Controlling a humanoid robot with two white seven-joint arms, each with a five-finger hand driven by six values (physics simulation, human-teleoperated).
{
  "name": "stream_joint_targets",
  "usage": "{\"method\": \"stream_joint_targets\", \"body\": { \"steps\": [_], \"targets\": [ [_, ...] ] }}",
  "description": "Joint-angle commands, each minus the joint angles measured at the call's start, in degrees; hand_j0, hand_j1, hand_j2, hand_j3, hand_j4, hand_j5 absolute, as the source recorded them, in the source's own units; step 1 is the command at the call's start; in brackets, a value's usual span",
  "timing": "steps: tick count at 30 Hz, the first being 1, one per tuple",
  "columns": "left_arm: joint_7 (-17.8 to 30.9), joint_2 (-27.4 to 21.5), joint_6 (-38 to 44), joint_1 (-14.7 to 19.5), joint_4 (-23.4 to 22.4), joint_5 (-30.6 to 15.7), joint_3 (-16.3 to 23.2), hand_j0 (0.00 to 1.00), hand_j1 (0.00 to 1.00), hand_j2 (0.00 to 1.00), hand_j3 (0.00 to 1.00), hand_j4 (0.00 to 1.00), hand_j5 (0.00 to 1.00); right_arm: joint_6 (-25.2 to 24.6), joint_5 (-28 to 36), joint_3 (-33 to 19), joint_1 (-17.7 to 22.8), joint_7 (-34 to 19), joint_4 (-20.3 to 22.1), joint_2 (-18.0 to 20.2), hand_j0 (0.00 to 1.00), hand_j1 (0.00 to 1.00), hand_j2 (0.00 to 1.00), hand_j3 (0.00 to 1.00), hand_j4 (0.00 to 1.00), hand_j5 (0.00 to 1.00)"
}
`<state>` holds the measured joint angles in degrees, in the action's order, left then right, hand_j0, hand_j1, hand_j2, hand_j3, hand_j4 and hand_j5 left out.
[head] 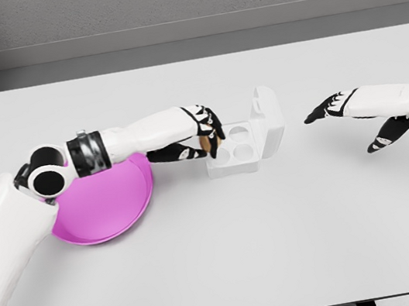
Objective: Pack egg into the box and close the box lid
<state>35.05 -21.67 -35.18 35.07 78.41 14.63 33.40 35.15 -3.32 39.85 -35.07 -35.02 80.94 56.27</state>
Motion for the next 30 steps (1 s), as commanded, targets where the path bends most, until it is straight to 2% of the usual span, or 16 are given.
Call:
{"method": "stream_joint_targets", "body": {
  "steps": [1,6,14,20,30],
  "targets": [
    [-0.05,1.54,0.18,0.0,-0.63,-1.01,0.0,0.36,0.36,0.36,0.36,0.36,0.36,-0.15,0.33,-0.03,0.0,0.02,0.01,0.07,1.0,1.0,1.0,1.0,1.0,1.0],
    [-0.05,2.77,0.18,0.09,-3.71,-2.59,0.0,0.36,0.36,0.36,0.36,0.36,0.36,-0.15,0.42,-0.03,0.0,0.02,0.01,0.07,1.0,1.0,1.0,1.0,1.0,1.0],
    [-0.05,7.08,0.18,1.14,-11.53,-1.54,0.44,0.36,0.36,0.36,0.36,0.36,0.36,-0.15,0.42,-0.03,0.09,0.02,0.01,0.42,1.0,1.0,1.0,1.0,1.0,1.0],
    [-0.05,8.75,0.18,1.58,-11.26,-1.54,0.44,0.36,0.36,0.36,0.36,0.36,0.36,-0.15,0.42,-0.03,0.09,0.02,0.1,0.42,1.0,1.0,1.0,1.0,1.0,1.0],
    [-0.05,7.61,0.18,1.58,-9.77,-2.68,0.26,0.36,0.36,0.36,0.36,0.36,0.36,-0.15,0.42,-0.03,0.09,0.02,0.1,0.42,1.0,1.0,1.0,1.0,1.0,1.0]
  ]
}}
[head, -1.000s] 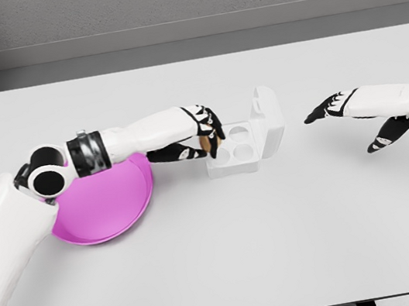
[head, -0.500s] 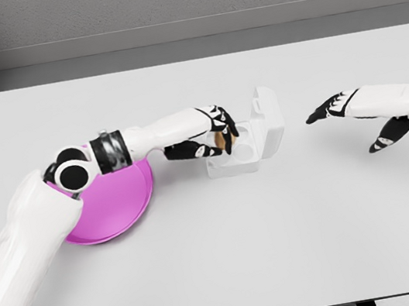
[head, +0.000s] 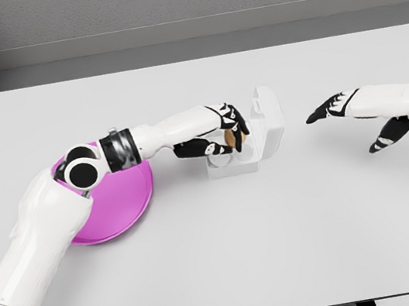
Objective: Pack egg into the box and close the box lid
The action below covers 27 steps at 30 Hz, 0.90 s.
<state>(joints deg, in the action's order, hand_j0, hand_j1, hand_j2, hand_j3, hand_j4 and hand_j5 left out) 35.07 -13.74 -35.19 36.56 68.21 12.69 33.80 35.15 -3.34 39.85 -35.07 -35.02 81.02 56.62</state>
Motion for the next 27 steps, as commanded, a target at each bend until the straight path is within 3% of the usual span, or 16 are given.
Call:
{"method": "stream_joint_targets", "body": {
  "steps": [1,27],
  "targets": [
    [-0.07,-0.68,0.19,0.0,0.52,-0.83,-0.14,0.36,0.36,0.36,0.36,0.36,0.36,-0.15,0.36,-0.03,0.09,0.02,0.02,0.07,1.0,1.0,1.0,1.0,1.0,1.0],
    [-0.07,-3.58,0.19,-2.02,2.98,-2.41,-0.14,0.38,0.38,0.38,0.38,0.38,0.38,-0.15,0.36,-0.03,0.09,0.02,0.02,0.07,1.0,1.0,1.0,1.0,1.0,1.0]
  ]
}}
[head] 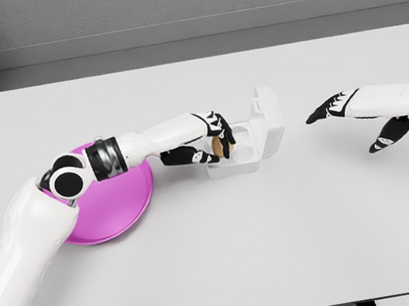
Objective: Pack egg into the box and close the box lid
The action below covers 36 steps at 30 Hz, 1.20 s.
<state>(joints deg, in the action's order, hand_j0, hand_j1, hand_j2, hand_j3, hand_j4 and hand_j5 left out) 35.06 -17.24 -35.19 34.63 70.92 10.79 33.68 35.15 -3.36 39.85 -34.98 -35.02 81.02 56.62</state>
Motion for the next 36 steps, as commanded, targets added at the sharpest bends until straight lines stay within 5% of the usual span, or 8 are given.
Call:
{"method": "stream_joint_targets", "body": {
  "steps": [1,13,18,36],
  "targets": [
    [-0.06,-0.07,0.19,0.0,0.18,-0.42,-0.02,0.38,0.38,0.38,0.38,0.38,0.38,-0.15,0.37,-0.03,0.0,0.02,0.02,0.07,1.0,1.0,1.0,1.0,1.0,1.0],
    [-0.06,0.01,0.19,-0.09,0.18,-0.33,-0.02,0.39,0.39,0.39,0.39,0.39,0.39,-0.15,0.37,-0.03,0.0,0.02,0.02,0.07,1.0,1.0,1.0,1.0,1.0,1.0],
    [-0.06,0.01,0.19,-0.09,0.18,-0.07,-0.02,0.54,0.54,0.54,0.54,0.54,0.54,-0.15,0.37,-0.03,-0.09,0.02,0.1,0.07,1.0,1.0,1.0,1.0,1.0,1.0],
    [-0.06,0.01,0.19,0.27,0.01,0.37,-0.11,0.64,0.64,0.64,0.64,0.64,0.64,-0.15,0.37,-0.03,-0.09,0.02,0.02,0.16,1.0,1.0,1.0,1.0,1.0,1.0]
  ]
}}
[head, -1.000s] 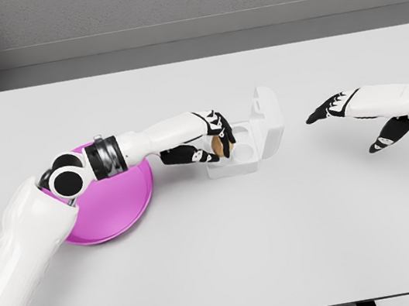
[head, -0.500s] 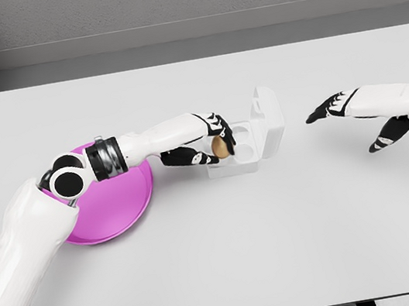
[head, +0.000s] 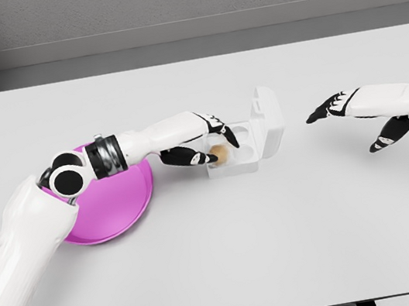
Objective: Pack egg into the box and close the box lid
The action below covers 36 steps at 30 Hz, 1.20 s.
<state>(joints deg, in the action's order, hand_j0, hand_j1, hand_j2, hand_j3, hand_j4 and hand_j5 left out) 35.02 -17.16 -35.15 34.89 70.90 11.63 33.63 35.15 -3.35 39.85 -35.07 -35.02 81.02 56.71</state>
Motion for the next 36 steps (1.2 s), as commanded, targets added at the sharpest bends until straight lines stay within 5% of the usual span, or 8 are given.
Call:
{"method": "stream_joint_targets", "body": {
  "steps": [1,9,10,13,15,17,27,36],
  "targets": [
    [-0.02,-0.07,0.15,0.0,0.03,-0.56,0.03,0.64,0.64,0.64,0.64,0.64,0.64,-0.15,0.36,-0.03,0.0,0.02,0.02,0.07,1.0,1.0,1.0,1.0,1.0,1.0],
    [-0.02,-3.22,0.15,0.26,2.13,-4.24,-0.67,0.74,0.74,0.74,0.74,0.74,0.74,-0.15,0.36,-0.03,0.0,0.02,0.1,0.33,1.0,1.0,1.0,1.0,1.0,1.0],
    [-0.02,-9.11,0.15,1.14,5.73,-10.66,-0.41,0.74,0.74,0.74,0.74,0.74,0.74,-0.15,0.36,-0.12,0.0,0.02,0.02,0.95,1.0,1.0,1.0,1.0,1.0,1.0],
    [-0.02,-20.09,0.15,0.88,13.91,-16.9,-0.59,1.0,1.0,1.0,1.0,1.0,1.0,-0.15,0.45,-0.21,-0.18,0.02,0.02,1.04,1.0,1.0,1.0,1.0,1.0,1.0],
    [-0.02,-31.61,0.15,-1.4,19.36,-22.71,-0.76,1.0,1.0,1.0,1.0,1.0,1.0,-0.15,0.36,-0.3,0.18,0.02,-0.07,0.33,1.0,1.0,1.0,1.0,1.0,1.0],
    [-0.02,-36.19,0.15,-2.81,20.06,-22.97,-1.55,1.0,1.0,1.0,1.0,1.0,1.0,-0.15,0.36,-0.91,1.14,0.02,-0.07,0.16,1.0,1.0,1.0,1.0,1.0,1.0],
    [-0.02,-35.22,0.15,-5.45,19.89,-22.62,-2.96,1.0,1.0,1.0,1.0,1.0,1.0,-0.15,0.27,-0.03,0.53,0.02,0.98,-6.34,1.0,1.0,1.0,1.0,1.0,1.0],
    [-0.02,-34.61,0.15,-5.36,19.63,-22.71,-2.96,1.0,1.0,1.0,1.0,1.0,1.0,-0.15,0.27,-0.21,-3.16,0.02,1.07,-7.84,1.0,1.0,1.0,1.0,1.0,1.0]
  ]
}}
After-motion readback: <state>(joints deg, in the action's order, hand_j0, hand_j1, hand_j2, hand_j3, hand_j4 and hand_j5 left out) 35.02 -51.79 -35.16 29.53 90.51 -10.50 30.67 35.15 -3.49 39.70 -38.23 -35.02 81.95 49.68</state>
